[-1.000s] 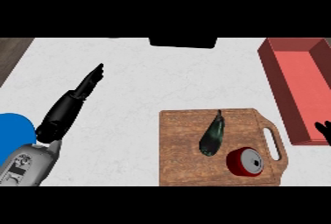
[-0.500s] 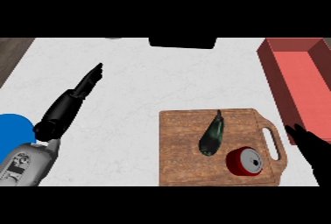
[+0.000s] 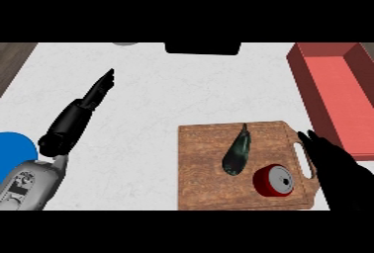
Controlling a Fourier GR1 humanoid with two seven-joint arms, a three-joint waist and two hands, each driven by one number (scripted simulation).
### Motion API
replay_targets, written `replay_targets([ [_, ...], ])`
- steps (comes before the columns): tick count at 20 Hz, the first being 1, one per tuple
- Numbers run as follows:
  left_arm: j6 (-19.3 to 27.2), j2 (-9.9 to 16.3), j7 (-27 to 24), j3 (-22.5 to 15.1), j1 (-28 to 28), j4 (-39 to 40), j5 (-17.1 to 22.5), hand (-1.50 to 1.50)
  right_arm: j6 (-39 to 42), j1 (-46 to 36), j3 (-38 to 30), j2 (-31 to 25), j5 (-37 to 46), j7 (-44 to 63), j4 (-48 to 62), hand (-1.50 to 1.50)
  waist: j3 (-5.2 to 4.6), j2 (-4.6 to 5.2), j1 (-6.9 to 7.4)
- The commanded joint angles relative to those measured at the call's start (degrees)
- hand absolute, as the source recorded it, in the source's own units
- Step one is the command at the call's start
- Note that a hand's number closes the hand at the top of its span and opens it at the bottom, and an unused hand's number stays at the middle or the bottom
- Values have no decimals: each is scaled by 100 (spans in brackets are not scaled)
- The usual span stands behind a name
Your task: Pick the can from the cutting board and place it in the cardboard box
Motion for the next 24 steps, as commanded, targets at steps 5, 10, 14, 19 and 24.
replay_targets([
  [5,-72,34,-21,131,128,-26,11,0,582,-290,282,809,377,1350,678,-150,11,-41,-141],
  [10,-89,-14,125,178,106,-170,15,0,606,-533,539,1658,884,1350,1265,-150,18,-32,-136],
  [14,-211,58,-28,303,220,-109,2,0,849,-586,347,1865,791,1348,1282,-150,20,-35,-157],
  [19,-147,1,-14,436,399,-164,14,0,577,-81,541,2067,1321,1045,1670,-150,26,-38,-211],
  [24,-429,161,-179,538,542,-200,84,0,573,108,496,2242,1725,1005,1944,-150,27,-43,-199],
])
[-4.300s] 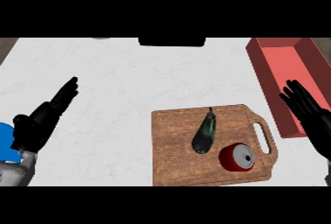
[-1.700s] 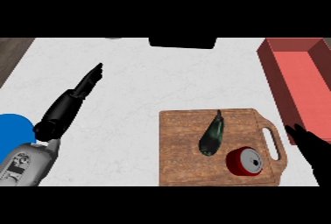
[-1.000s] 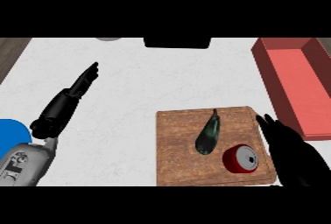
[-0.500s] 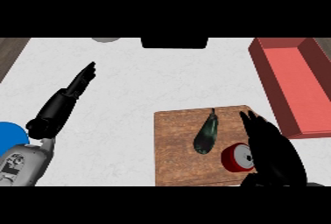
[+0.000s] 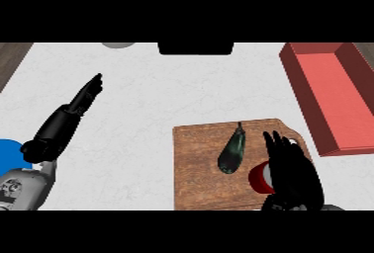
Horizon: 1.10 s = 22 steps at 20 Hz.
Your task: Pick the can from the cutting board and place it in the cardboard box
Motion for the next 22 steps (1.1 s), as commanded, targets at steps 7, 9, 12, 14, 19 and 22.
replay_targets([
  [7,-86,-195,-83,131,-166,251,-148,0,367,403,-448,371,304,435,338,-150,6,16,-48],
  [9,-185,-143,112,244,-159,144,-65,0,597,445,-165,636,570,663,152,150,6,7,-27],
  [12,-190,-341,248,216,-185,-8,-255,0,495,355,-208,653,1050,-226,399,150,9,7,-8],
  [14,-257,-247,114,265,147,-210,-254,0,350,380,-257,606,1335,-410,582,150,9,5,6],
  [19,-271,-463,450,307,-58,-356,-357,0,632,291,-352,774,1887,-635,333,150,9,2,-8],
  [22,-439,-342,-116,269,-103,23,-380,0,174,-1382,-1468,1469,1202,-1515,2530,150,14,128,323],
])
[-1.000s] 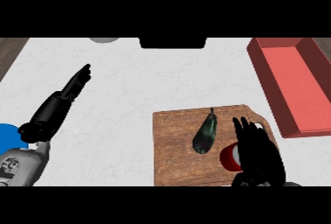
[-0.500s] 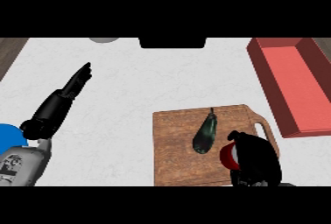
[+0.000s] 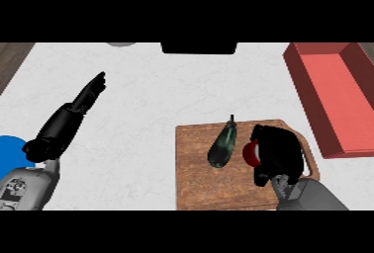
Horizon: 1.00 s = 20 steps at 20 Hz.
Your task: Pick the can from the cutting board and place it in the cardboard box
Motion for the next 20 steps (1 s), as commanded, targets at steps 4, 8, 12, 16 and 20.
replay_targets([
  [4,-164,-106,-105,-208,-346,27,-63,0,-280,-1992,-1688,282,-772,-856,2082,150,25,266,538],
  [8,-73,-258,50,-319,-399,-83,-121,0,-767,-2913,-1856,112,-388,-1509,3251,150,20,205,607],
  [12,-140,-170,-14,-234,-425,170,-157,0,-1280,-3613,-1683,28,204,-2085,4277,150,8,190,516],
  [16,-116,-194,156,-158,-618,270,-174,0,-1664,-4535,-1749,359,498,-2168,5147,150,5,119,357],
  [20,-168,-191,-61,-134,-226,240,-120,0,-2372,-5052,-2093,232,865,-1434,5583,150,-3,87,305],
])
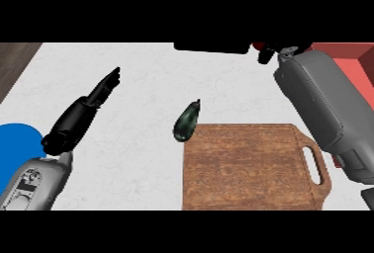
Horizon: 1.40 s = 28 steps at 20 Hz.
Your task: Pick the can from the cutting board and place it in the cardboard box
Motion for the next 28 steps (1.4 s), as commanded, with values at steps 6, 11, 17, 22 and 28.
replay_targets([
  [6,-24,91,-96,150,233,17,-30,0,-1533,-952,-757,-350,575,1222,1041,150,-5,-55,-194],
  [11,50,-55,-39,177,120,11,-64,0,-1983,-1102,-1143,-753,578,1207,1624,150,-2,-59,-277],
  [17,33,-60,-130,125,556,-239,-193,0,-1788,-945,-1321,-1368,605,624,2276,150,-1,-88,-276],
  [22,-116,15,-290,415,233,236,-54,0,-793,-814,-1776,-1649,10,-64,2752,150,0,-71,-347],
  [28,-164,13,-4,498,196,120,13,0,389,-550,-2190,-2160,-470,-666,3119,150,2,-94,-390],
])
